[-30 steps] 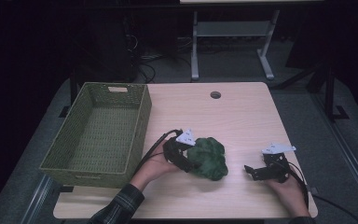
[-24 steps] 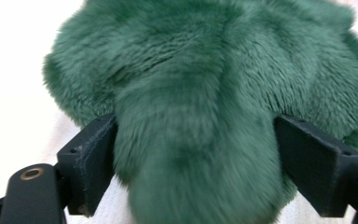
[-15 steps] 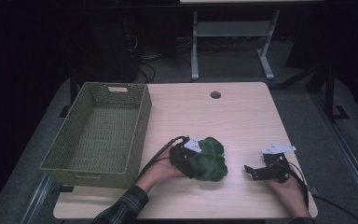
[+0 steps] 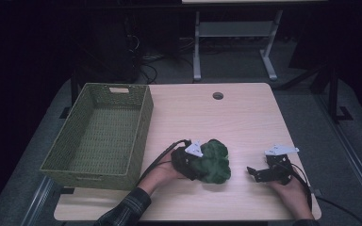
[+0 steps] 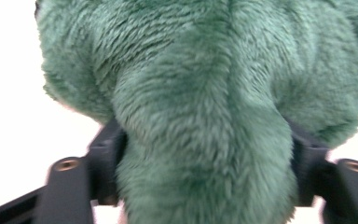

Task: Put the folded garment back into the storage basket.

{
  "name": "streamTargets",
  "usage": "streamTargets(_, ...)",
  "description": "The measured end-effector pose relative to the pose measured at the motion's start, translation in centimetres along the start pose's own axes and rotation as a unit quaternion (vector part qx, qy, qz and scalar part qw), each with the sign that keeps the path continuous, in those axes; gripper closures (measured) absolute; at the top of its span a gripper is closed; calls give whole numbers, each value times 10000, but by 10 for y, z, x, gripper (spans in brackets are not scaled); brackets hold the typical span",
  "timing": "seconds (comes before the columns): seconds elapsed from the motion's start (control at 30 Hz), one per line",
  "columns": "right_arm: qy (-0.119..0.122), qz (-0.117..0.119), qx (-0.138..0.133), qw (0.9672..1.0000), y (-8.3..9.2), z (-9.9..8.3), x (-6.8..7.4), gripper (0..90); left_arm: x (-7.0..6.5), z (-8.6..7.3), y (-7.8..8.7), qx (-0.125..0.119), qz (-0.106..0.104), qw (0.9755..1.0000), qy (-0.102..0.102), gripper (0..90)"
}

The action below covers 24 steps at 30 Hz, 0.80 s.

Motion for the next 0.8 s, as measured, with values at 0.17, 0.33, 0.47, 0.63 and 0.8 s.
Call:
streamTargets(0.17, 0, 0, -4, 10000, 0, 0, 0, 31, -4, 2, 2, 61, -105, 9999, 10, 579)
streamTargets(0.33, 0, 1, 0, 10000, 0, 0, 0, 31, -6, 3, 3, 190, -217, 9996, 67, 745)
streamTargets(0.47, 0, 0, 0, 10000, 0, 0, 0, 31, -7, 4, 4, 239, -226, 9993, 151, 778)
streamTargets(0.63, 1, 3, 0, 10000, 0, 0, 0, 31, -7, 6, 5, 259, -226, 9992, 228, 784)
streamTargets(0.8, 4, 10, -1, 10000, 0, 0, 0, 31, -7, 9, 9, 290, -207, 9989, 311, 784)
Point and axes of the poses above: each handheld gripper's, and its own axes: y roughly backward along the jaws, z roughly out of its top, x roughly to its left, the point moved 3 cm from there along -y, roughly forward along the jaws, and after that the axes turned 5 degrees about y, right-handed, at the moved point
